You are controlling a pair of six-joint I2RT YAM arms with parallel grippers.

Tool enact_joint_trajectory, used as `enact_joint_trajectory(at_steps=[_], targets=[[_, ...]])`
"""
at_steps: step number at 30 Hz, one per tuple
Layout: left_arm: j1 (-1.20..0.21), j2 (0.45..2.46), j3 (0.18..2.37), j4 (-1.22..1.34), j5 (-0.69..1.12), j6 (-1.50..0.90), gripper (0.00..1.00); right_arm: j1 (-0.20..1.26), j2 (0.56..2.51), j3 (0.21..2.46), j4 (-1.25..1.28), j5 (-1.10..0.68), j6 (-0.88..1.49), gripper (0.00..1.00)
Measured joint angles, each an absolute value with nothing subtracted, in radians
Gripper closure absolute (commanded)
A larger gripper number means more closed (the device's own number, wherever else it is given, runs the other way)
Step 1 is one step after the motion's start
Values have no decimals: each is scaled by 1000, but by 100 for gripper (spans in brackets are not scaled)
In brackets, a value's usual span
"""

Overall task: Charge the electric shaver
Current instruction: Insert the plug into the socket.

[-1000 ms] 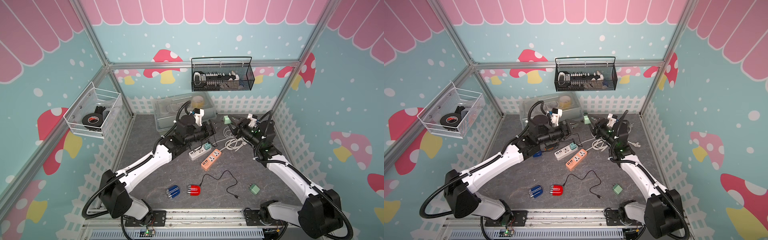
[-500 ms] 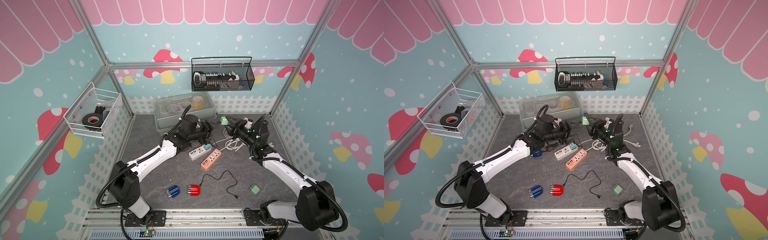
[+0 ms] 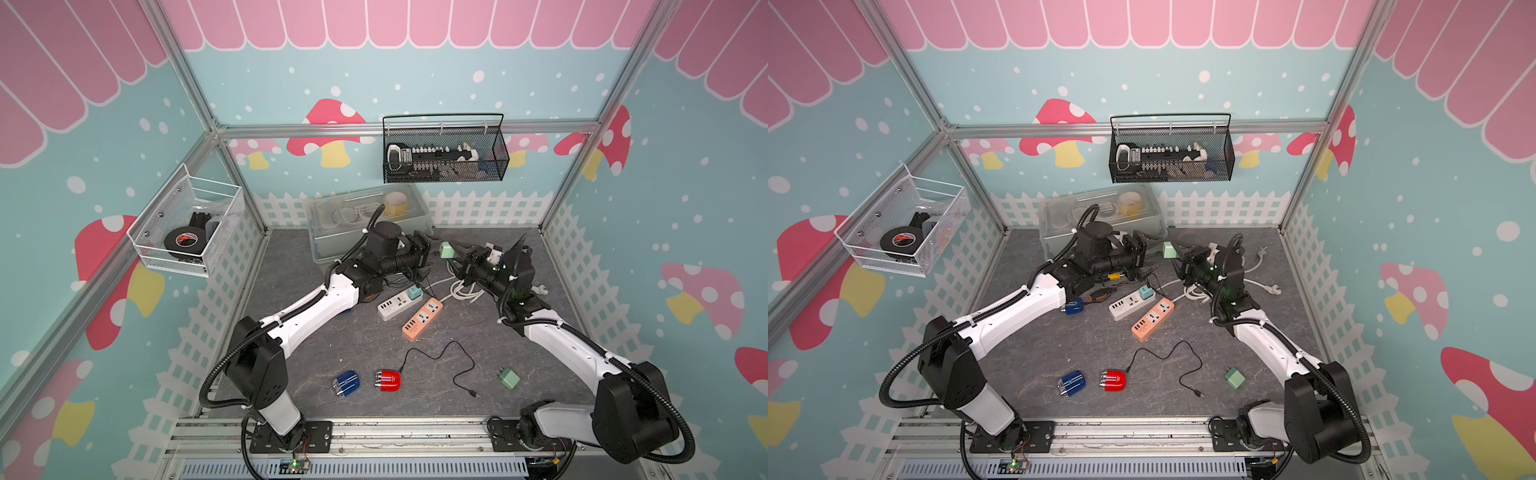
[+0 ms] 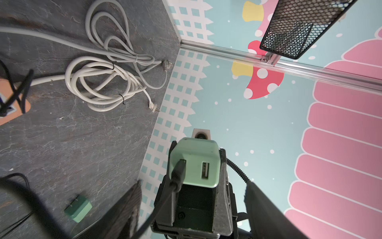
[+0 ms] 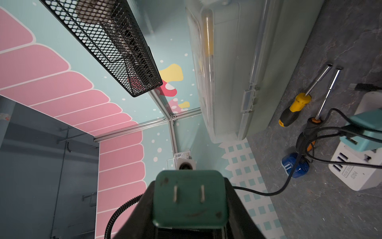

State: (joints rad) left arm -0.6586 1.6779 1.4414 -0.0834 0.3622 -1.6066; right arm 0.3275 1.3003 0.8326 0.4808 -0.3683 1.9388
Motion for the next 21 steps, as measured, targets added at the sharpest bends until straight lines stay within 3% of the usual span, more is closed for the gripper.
enact_joint_trajectory(at_steps=[9, 13, 21], targets=[[-656, 1765, 1475, -27, 385, -1636, 43, 327, 1303, 833, 474, -387, 1946, 100], [-655, 1766, 1477, -1, 386, -1646, 62, 327, 1303, 833, 475, -395, 1950, 100], [-654, 1768, 1477, 18, 390, -1643, 68, 326, 1302, 833, 482, -387, 1975, 100]])
